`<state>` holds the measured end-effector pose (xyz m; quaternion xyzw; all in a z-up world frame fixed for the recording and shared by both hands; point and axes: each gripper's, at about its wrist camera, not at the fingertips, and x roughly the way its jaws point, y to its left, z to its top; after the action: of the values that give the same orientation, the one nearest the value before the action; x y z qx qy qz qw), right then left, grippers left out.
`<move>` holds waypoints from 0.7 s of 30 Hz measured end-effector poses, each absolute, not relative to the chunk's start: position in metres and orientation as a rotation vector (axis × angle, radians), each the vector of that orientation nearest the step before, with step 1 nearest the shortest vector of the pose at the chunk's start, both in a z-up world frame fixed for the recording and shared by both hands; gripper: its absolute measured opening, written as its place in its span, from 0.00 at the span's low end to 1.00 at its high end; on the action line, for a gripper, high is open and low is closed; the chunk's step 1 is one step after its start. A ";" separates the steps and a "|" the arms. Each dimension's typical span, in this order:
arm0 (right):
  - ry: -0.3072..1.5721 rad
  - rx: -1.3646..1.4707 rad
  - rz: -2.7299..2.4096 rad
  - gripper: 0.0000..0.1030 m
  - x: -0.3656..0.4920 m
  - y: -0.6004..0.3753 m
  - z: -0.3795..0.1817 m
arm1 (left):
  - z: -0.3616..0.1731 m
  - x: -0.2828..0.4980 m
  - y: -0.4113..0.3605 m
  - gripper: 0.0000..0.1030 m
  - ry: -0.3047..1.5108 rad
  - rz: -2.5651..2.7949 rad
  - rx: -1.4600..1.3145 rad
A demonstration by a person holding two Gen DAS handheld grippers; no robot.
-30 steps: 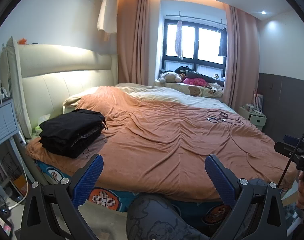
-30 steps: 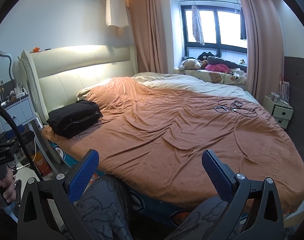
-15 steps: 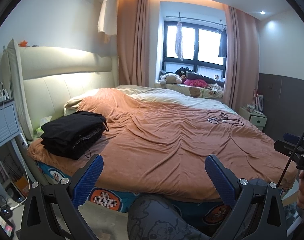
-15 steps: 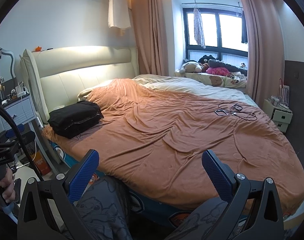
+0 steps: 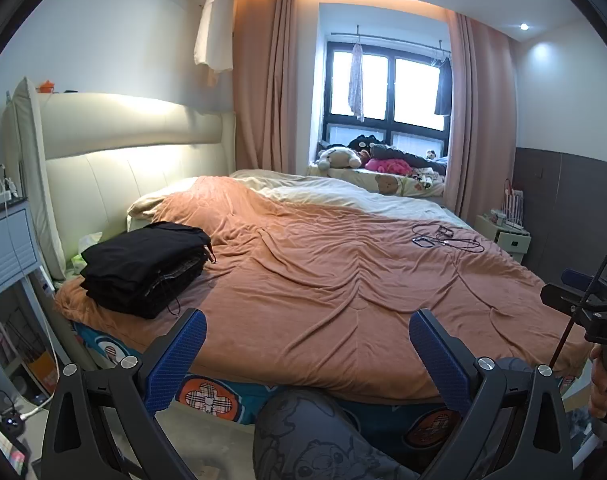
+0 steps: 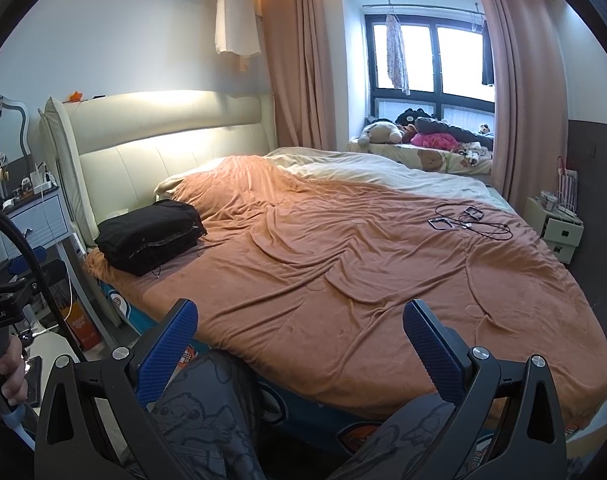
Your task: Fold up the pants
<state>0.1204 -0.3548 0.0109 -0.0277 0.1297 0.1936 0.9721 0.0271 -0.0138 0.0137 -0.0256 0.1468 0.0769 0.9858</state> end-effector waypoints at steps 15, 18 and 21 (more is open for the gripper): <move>0.267 -0.048 0.392 1.00 0.121 -0.357 0.012 | 0.014 0.026 -0.013 0.99 0.292 0.160 -0.053; 0.268 -0.049 0.394 1.00 0.121 -0.357 0.012 | 0.014 0.025 -0.013 0.99 0.294 0.162 -0.053; 0.267 -0.054 0.392 1.00 0.120 -0.355 0.012 | 0.015 0.024 -0.013 0.99 0.294 0.167 -0.052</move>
<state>0.1197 -0.3553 0.0124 -0.0270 0.1320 0.1943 0.9716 0.0236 -0.0129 0.0149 -0.0259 0.1461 0.0830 0.9854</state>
